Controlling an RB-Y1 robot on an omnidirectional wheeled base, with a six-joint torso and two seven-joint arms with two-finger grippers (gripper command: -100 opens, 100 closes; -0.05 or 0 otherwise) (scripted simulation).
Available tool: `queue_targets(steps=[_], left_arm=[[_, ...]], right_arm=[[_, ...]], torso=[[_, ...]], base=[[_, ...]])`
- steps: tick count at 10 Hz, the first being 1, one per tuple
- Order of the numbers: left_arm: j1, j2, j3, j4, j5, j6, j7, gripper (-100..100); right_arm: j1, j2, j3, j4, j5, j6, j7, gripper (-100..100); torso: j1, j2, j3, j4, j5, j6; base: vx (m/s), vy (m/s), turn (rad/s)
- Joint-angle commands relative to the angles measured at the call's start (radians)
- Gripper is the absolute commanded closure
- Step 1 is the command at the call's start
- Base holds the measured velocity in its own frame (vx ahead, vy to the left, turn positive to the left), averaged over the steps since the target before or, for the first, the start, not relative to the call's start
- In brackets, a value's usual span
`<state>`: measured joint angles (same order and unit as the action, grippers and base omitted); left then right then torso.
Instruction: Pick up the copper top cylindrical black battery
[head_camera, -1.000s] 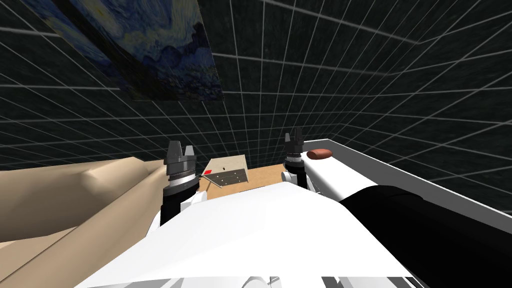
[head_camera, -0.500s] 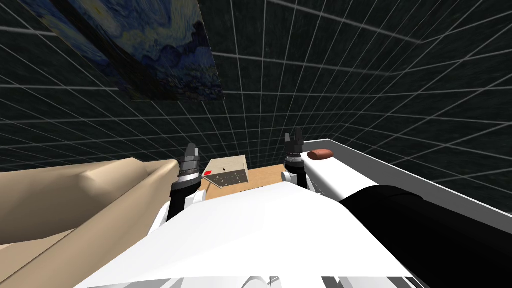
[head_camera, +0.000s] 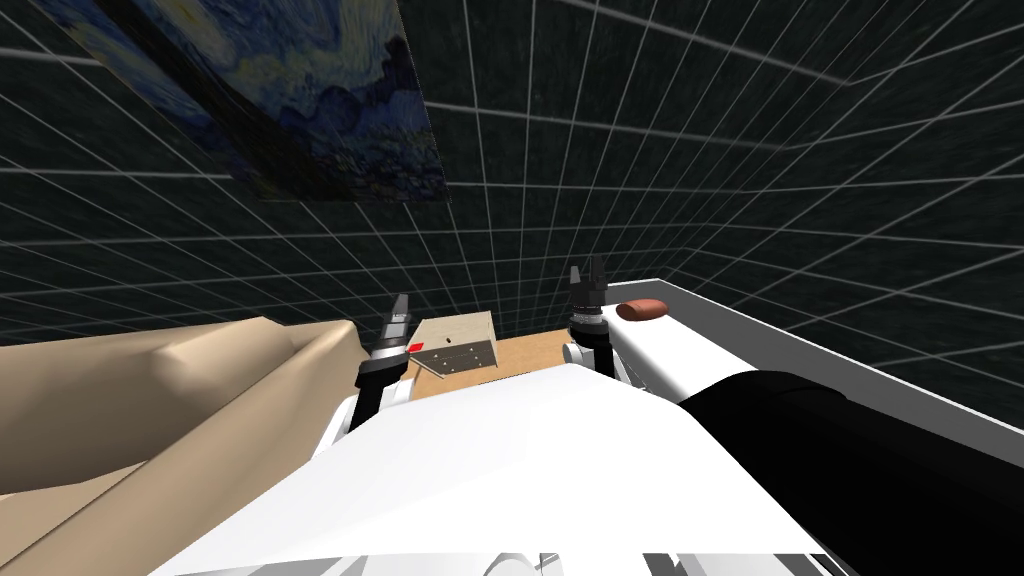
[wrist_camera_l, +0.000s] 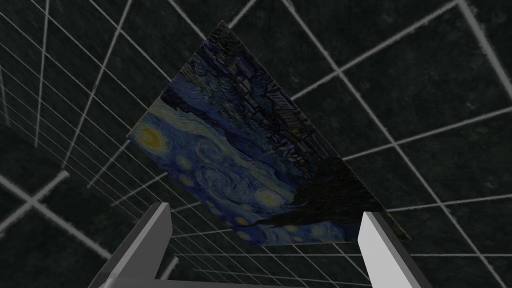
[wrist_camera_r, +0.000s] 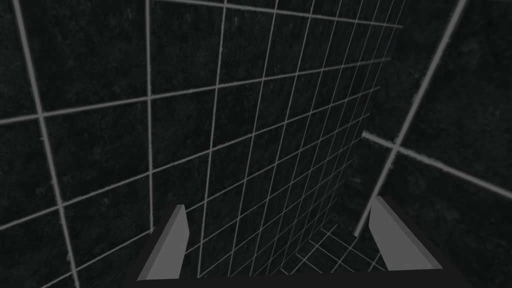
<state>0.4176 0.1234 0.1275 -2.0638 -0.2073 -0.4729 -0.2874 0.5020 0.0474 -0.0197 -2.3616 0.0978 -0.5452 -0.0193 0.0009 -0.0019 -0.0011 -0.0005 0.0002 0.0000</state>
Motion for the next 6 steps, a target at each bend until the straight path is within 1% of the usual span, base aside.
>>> queue_targets(steps=[1, 2, 3, 4, 5, 6], left_arm=[[-0.021, 0.012, 0.014, 0.050, -0.026, 0.006, -0.041, -100], [-0.021, 0.012, 0.014, 0.073, -0.026, 0.006, -0.041, -100], [-0.039, 0.018, 0.023, 0.104, -0.045, 0.011, -0.069, -100], [-0.039, 0.018, 0.023, 0.123, -0.045, 0.011, -0.069, -100], [-0.057, 0.024, 0.033, 0.157, -0.065, 0.016, -0.097, -100], [-0.057, 0.024, 0.033, 0.175, -0.065, 0.016, -0.097, -100]], right_arm=[[0.000, 0.000, 0.000, 0.000, 0.000, 0.000, 0.000, 0], [0.000, 0.000, 0.000, 0.000, 0.000, 0.000, 0.000, 0], [0.000, 0.000, 0.000, 0.000, 0.000, 0.000, 0.000, 0], [0.000, 0.000, 0.000, 0.000, 0.000, 0.000, 0.000, 0], [0.000, 0.000, 0.000, 0.000, 0.000, 0.000, 0.000, 0], [0.000, 0.000, 0.000, 0.000, 0.000, 0.000, 0.000, 0]], torso=[[0.000, 0.000, 0.000, 0.000, 0.000, 0.000], [0.000, -0.001, 0.000, 0.000, 0.000, 0.000], [0.000, 0.000, 0.000, 0.000, 0.000, 0.000], [0.000, 0.000, 0.000, 0.000, 0.000, 0.000], [0.000, 0.000, 0.000, 0.000, 0.000, 0.000], [0.000, 0.000, 0.000, 0.000, 0.000, 0.000]], base=[[0.036, 0.011, -0.004], [0.028, 0.010, -0.001], [0.026, 0.017, 0.000], [0.021, 0.014, -0.004], [0.025, 0.009, 0.000], [0.021, 0.006, -0.002]])
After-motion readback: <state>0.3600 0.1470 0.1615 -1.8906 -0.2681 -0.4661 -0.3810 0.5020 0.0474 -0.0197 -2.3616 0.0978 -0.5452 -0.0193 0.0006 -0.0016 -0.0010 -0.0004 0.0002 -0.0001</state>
